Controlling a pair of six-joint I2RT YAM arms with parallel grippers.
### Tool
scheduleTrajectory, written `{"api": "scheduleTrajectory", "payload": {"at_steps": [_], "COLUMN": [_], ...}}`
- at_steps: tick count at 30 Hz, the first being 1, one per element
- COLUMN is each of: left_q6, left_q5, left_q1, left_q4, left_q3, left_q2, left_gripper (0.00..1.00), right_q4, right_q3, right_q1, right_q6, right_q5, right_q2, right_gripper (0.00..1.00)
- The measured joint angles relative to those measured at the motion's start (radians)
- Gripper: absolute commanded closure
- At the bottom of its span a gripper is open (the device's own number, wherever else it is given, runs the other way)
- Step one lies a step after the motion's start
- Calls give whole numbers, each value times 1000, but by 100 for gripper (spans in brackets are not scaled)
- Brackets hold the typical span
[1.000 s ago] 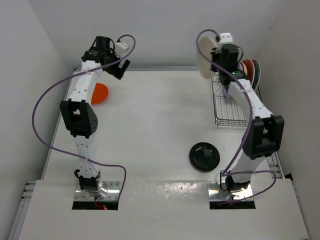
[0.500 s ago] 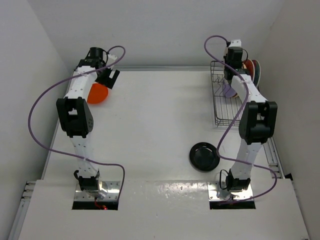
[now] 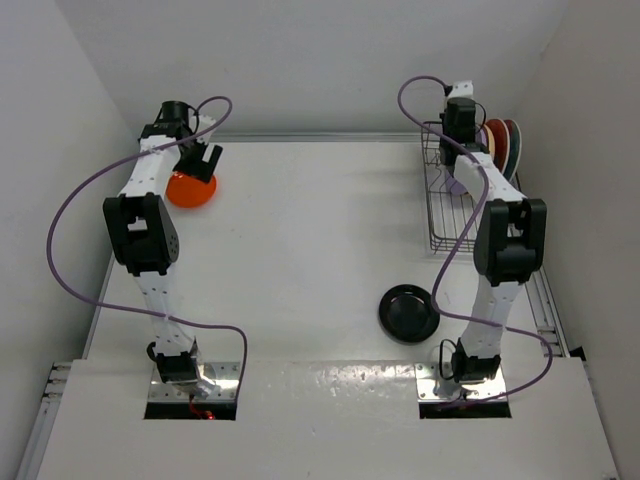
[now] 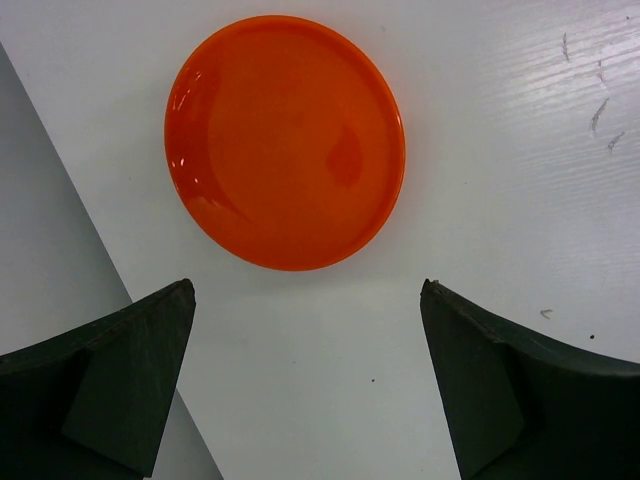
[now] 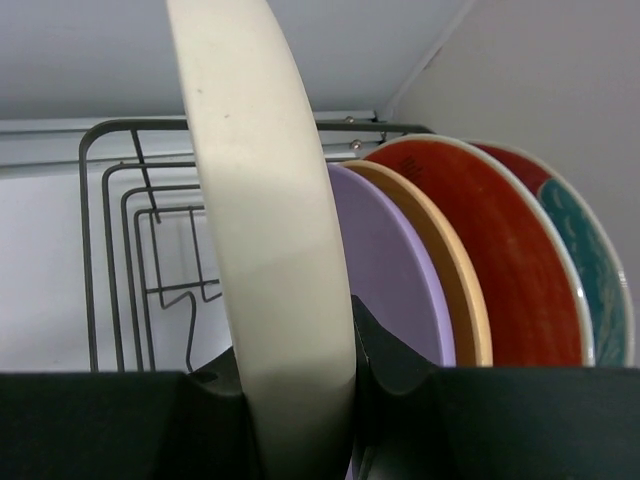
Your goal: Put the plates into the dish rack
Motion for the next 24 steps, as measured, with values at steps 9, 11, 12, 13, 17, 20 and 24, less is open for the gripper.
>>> {"api": "scheduleTrajectory", "payload": {"at_steps": [9,11,12,13,17,20,24], "left_q6": [3,4,6,7,11,14,14], "left_q5": [-9,-10,-11,-12,-16,-18,-16], "left_q1": [3,4,5,8,17,27,44], "left_q4": [1,0,0,1,0,1,2], "left_q3": [-2,-5,-5,-5,-5,-6,-17], "left_q2": [0,0,0,0,0,0,0], "left_gripper": [0,0,0,0,0,0,0], "right_q4": [34,41,42,45,26,0,-39], "right_q3": [-66,-88,-95,-103,-139,-143,-141], "right_q1": [13,11,11,11,10,4,-5], "right_q6": [-70,-71,-70,-69,-53,-29,23], "right_q5": [42,42,42,41,26,19,-6], "right_q2": [-91,-112,-116,-116,-113,-98,-69], "right_gripper": [100,100,100,100,100,100,96]}}
